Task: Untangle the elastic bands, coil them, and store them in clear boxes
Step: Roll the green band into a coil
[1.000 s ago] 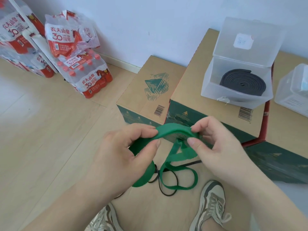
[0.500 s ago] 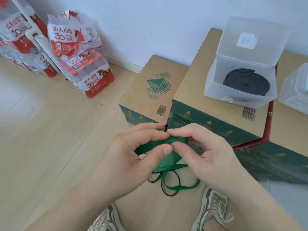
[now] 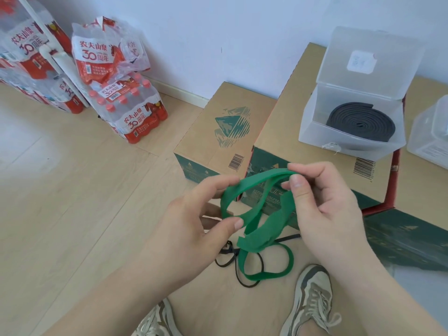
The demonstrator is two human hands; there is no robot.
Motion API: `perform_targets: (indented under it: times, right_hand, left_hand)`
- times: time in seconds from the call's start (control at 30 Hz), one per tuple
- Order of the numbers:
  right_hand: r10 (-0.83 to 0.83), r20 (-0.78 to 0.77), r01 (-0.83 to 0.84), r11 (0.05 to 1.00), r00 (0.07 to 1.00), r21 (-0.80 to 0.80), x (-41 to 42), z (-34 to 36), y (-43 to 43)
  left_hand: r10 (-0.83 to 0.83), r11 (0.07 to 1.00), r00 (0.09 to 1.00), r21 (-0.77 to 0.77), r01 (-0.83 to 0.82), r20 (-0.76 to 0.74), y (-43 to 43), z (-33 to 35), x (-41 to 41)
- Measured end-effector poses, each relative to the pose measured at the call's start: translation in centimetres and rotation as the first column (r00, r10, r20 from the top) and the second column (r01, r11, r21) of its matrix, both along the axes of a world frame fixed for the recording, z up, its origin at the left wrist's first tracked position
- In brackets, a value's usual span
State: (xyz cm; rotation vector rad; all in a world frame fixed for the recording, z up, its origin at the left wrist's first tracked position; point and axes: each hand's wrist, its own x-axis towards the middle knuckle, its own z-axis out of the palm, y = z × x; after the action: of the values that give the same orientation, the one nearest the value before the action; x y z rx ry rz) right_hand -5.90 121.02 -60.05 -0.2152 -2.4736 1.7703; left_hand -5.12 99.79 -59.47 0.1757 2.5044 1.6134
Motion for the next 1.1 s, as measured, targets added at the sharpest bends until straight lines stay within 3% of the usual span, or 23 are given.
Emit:
perform_targets:
  times: [0.1, 0.2, 0.57, 0.67, 0.8, 0.87, 1.03, 1.1]
  right_hand:
    - [-0.052, -0.006, 0.052, 0.999, 0.999, 0.01, -0.1, -0.2, 0.2]
    - [-0.058, 0.006, 0.058, 0.998, 0.998, -0.008, -0.2, -0.1, 0.1]
    - [-0.067, 0.138, 0.062, 0.997, 0.988, 0.039, -0.5, -0.5, 0.6]
    - [0.034, 0.169, -0.053, 0.992, 0.985, 0.111, -0.4, -0.3, 0.8]
    - [0.251, 0.351, -0.347, 0.906, 0.902, 0.244, -0.1, -0.1, 0.9]
    - [0.317, 0.385, -0.419, 0.881, 0.867, 0.218, 0.2, 0.2, 0.4]
    - [0.383, 0.199, -0.386, 0.922, 0.902, -0.029, 0.9, 1.5, -1.1]
    - [0.405, 0.17, -0.401, 0.914, 0.898, -0.059, 0.9, 1.6, -1.4]
  left_hand:
    - [-0.018, 1.0, 0.996, -0.014, 0.017, -0.083, -0.1, -0.2, -0.1]
    - [-0.03, 1.0, 0.997, 0.005, 0.03, -0.07, -0.2, -0.4, -0.1]
    - [0.011, 0.974, 0.954, -0.215, -0.079, -0.299, -0.4, 0.7, -0.3]
    - [0.033, 0.959, 0.912, -0.243, -0.143, -0.41, -0.7, 0.8, -0.7]
    - [0.014, 0.944, 0.86, -0.277, -0.18, -0.51, -0.8, 1.0, -0.5]
    - [-0.052, 0.942, 0.852, -0.31, -0.132, -0.522, -0.8, 0.8, -0.3]
    - [-0.126, 0.946, 0.856, -0.321, -0.048, -0.501, -0.4, 0.5, 0.0]
    - [-0.152, 0.947, 0.85, -0.32, -0.021, -0.504, -0.1, 0.7, 0.2]
